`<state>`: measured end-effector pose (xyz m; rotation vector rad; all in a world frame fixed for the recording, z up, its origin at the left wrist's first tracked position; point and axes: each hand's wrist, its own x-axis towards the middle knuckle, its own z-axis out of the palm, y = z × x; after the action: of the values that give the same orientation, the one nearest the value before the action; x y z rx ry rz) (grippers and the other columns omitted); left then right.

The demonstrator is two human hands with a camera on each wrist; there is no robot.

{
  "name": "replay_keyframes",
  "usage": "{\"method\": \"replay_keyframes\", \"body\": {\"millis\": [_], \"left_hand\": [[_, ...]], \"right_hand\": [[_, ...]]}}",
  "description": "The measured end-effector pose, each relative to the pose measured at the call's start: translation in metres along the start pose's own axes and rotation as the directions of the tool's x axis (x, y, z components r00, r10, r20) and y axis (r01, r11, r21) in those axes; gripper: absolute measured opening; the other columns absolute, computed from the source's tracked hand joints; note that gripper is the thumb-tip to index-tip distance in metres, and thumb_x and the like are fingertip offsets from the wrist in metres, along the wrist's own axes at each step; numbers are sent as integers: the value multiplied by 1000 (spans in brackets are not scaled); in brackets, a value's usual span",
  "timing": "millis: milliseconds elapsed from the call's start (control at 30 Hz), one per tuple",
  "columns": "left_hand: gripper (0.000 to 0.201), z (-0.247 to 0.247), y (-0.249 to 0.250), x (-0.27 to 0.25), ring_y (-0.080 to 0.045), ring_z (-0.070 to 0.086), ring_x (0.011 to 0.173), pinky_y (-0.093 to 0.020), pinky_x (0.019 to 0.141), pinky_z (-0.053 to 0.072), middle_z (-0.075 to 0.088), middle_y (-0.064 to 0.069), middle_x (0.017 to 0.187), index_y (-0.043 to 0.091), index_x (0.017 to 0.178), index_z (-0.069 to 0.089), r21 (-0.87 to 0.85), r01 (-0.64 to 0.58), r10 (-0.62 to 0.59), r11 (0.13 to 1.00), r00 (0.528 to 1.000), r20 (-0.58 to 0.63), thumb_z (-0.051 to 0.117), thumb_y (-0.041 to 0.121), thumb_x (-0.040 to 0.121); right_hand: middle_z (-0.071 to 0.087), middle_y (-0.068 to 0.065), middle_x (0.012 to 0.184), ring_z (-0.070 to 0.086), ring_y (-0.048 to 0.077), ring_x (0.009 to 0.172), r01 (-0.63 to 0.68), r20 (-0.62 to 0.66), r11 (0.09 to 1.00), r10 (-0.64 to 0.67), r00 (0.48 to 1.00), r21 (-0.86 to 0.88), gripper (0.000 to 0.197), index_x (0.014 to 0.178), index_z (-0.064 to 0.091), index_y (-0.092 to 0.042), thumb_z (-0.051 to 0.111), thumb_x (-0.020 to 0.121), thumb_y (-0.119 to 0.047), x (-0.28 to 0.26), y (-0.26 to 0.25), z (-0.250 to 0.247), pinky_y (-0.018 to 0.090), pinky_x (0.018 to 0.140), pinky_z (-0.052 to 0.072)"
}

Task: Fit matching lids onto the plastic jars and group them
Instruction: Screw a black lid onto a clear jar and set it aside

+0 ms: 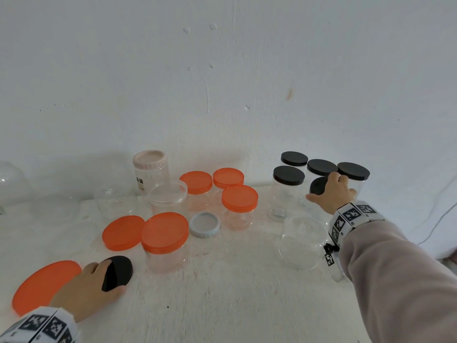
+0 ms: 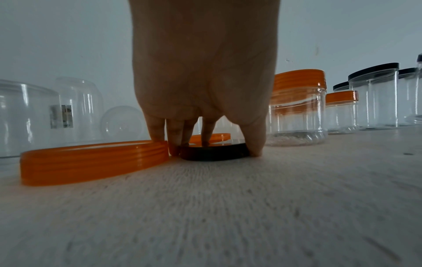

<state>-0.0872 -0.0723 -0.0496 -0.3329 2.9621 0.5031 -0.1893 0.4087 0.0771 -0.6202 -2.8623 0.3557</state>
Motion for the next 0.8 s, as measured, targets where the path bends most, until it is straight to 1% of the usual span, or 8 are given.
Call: {"method": "replay_keyframes", "body": {"millis": [100, 200, 267, 367, 533, 667, 800], "left_hand": [[81, 0, 0, 0, -17, 42, 130, -28, 104, 40, 28, -3, 149, 18, 149, 12, 4, 2, -2, 1000, 1000, 2, 48, 59, 89], [80, -1, 1, 0, -17, 42, 130, -27, 104, 39, 28, -3, 149, 18, 149, 12, 4, 5, -5, 1000, 1000, 5, 48, 58, 90], [79, -1, 1, 0, -18, 42, 130, -26, 103, 39, 28, -3, 149, 17, 149, 12, 0, 5, -5, 1000, 1000, 4, 48, 57, 91], [80, -1, 1, -1, -18, 41, 131, -27, 105, 38, 27, -4, 150, 17, 149, 11, -8, 10, -10, 1000, 1000, 5, 48, 57, 91], [82, -1, 1, -1, -18, 40, 132, -28, 105, 39, 26, -4, 150, 17, 149, 11, -19, 12, -12, 1000, 1000, 4, 49, 59, 89], [83, -1, 1, -1, -19, 40, 132, -28, 105, 38, 26, -4, 150, 16, 149, 12, -41, 16, -16, 999, 1000, 3, 50, 58, 89], [83, -3, -1, -4, -18, 39, 132, -26, 105, 38, 27, -6, 150, 15, 148, 13, -79, 17, -16, 997, 1000, 8, 51, 59, 88]], "right_hand": [[31, 19, 142, 45, 37, 116, 27, 20, 997, -25, 999, -67, 64, 136, 33, -1, 60, 91, -37, 0, -1, -2, 40, 99, 37], [29, 18, 142, 44, 40, 112, 30, 43, 996, -26, 999, -85, 48, 128, 42, -1, 57, 93, -30, 0, 0, -4, 41, 99, 38], [28, 18, 142, 43, 41, 113, 24, 59, 996, -18, 998, -86, 44, 125, 45, -1, 56, 92, -27, 0, 0, -5, 41, 100, 37], [32, 17, 141, 42, 39, 114, 37, 87, 995, -28, 996, -97, 43, 125, 46, -2, 55, 92, -28, 1, -1, -7, 40, 99, 38], [40, 13, 133, 43, 37, 115, 100, 167, 989, -82, 983, -104, 40, 126, 47, -7, 54, 93, -28, 2, 0, -13, 37, 90, 38], [41, 12, 131, 42, 36, 118, 116, 218, 986, -88, 972, -117, 47, 130, 44, -7, 56, 92, -31, -1, 1, -16, 37, 92, 38], [42, 12, 133, 46, 33, 119, 152, 254, 979, -113, 961, -138, 51, 131, 44, -6, 56, 92, -37, -2, 9, -25, 35, 94, 39]]}}
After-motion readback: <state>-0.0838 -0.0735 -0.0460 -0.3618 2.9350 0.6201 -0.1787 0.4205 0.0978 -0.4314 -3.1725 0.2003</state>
